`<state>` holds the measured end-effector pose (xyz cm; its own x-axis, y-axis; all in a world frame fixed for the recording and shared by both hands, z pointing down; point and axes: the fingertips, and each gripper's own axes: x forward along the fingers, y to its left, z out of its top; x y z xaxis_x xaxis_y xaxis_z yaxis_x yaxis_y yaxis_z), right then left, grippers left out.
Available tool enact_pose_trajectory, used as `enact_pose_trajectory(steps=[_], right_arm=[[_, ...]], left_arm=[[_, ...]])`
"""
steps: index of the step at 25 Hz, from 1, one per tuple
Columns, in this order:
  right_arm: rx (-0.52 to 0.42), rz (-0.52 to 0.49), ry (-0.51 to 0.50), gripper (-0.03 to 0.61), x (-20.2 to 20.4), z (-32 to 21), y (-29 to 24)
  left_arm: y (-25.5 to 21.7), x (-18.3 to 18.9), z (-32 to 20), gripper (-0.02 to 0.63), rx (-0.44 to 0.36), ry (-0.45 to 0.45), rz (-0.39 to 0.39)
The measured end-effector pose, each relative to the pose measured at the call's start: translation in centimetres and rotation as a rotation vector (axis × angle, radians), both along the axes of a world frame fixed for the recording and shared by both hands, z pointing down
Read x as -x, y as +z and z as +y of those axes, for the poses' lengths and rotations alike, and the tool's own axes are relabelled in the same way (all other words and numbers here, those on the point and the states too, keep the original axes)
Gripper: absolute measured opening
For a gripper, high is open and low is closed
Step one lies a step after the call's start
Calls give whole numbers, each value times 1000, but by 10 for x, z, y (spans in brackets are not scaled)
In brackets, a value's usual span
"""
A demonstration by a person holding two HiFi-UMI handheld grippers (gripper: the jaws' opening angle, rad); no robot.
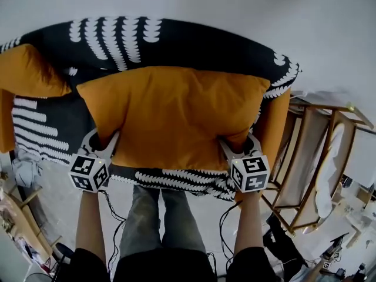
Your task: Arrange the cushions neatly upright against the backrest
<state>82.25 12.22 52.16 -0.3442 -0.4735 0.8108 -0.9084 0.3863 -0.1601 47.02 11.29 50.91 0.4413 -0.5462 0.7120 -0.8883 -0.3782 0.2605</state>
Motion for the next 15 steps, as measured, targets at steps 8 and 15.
enact_pose_trajectory(steps=[8, 15], right_arm=[[-156, -7, 110, 296, -4, -43, -53], [-223, -6, 199, 298, -20, -76, -46]], left_arm=[[-66, -7, -76, 153, -170, 96, -23], [-72, -25, -127, 160, -275, 147, -39]])
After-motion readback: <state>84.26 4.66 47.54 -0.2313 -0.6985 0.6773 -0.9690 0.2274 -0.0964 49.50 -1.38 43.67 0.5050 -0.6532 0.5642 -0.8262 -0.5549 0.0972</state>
